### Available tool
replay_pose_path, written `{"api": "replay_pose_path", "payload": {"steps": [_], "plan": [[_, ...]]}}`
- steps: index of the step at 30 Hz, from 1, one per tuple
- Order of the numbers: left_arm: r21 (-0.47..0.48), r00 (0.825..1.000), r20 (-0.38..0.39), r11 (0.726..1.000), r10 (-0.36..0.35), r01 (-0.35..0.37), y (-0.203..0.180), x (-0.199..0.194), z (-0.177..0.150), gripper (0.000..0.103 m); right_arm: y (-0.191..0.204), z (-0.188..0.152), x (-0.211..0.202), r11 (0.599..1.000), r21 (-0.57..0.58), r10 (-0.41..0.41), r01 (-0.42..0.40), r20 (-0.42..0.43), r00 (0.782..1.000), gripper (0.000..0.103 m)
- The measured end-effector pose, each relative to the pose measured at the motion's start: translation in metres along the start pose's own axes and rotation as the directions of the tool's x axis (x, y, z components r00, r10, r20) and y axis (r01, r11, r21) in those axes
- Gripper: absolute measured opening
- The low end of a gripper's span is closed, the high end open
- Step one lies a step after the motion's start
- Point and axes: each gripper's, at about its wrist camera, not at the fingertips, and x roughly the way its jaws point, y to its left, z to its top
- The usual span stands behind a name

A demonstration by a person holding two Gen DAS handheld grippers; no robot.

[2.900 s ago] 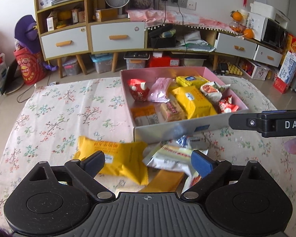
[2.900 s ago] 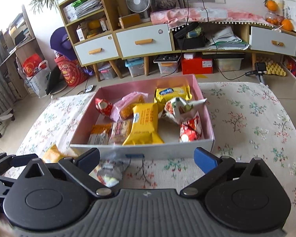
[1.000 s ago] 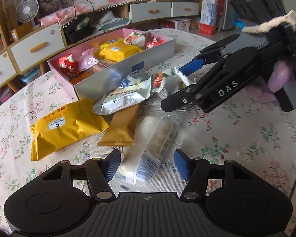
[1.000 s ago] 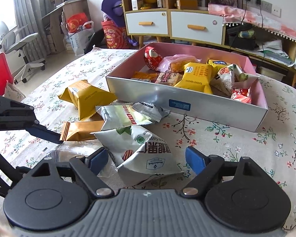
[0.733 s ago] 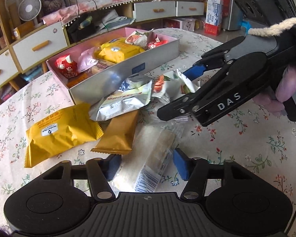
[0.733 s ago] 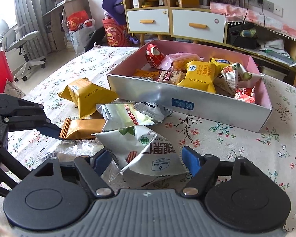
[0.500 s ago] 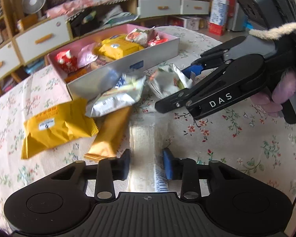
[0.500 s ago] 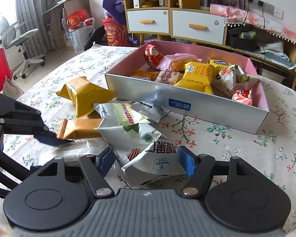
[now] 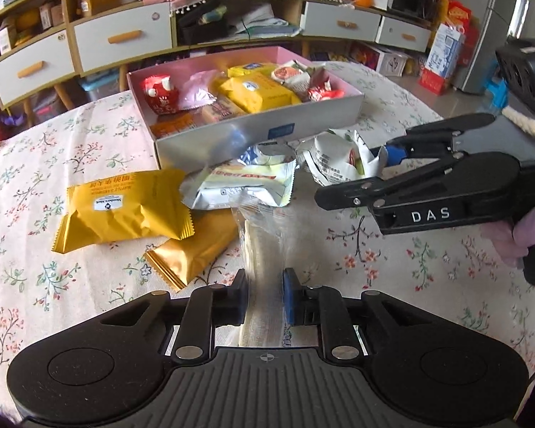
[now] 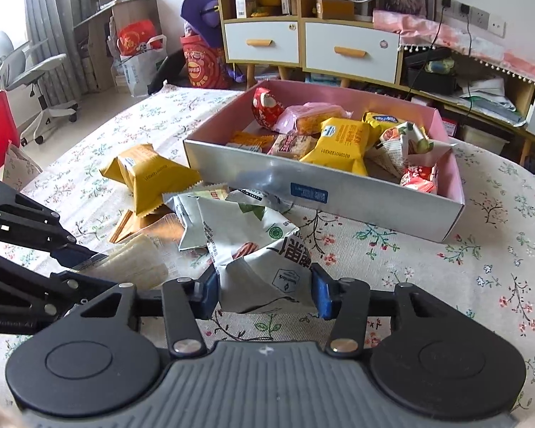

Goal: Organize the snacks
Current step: 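Lift the clear pastry and chip bag toward the pink box with both tools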

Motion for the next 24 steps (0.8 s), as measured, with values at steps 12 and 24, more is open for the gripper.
{"api": "replay_pose_path", "payload": {"steps": [12, 24], "plan": [[-0.067, 0.999, 0.052, 0.998, 0.013, -0.009, -0.006, -0.013, 0.018, 0.017, -0.001, 0.012, -0.012, 0.999, 0.034, -0.018, 0.017, 0.041, 0.999, 0.047], [-0.202, 0.988, 0.14, 0.979, 0.059, -0.03, 0.004, -0.019, 0.046, 0.017, -0.02, 0.024, -0.019, 0.991, 0.128, -0.053, 0.042, 0.085, 0.995, 0.047]]}}
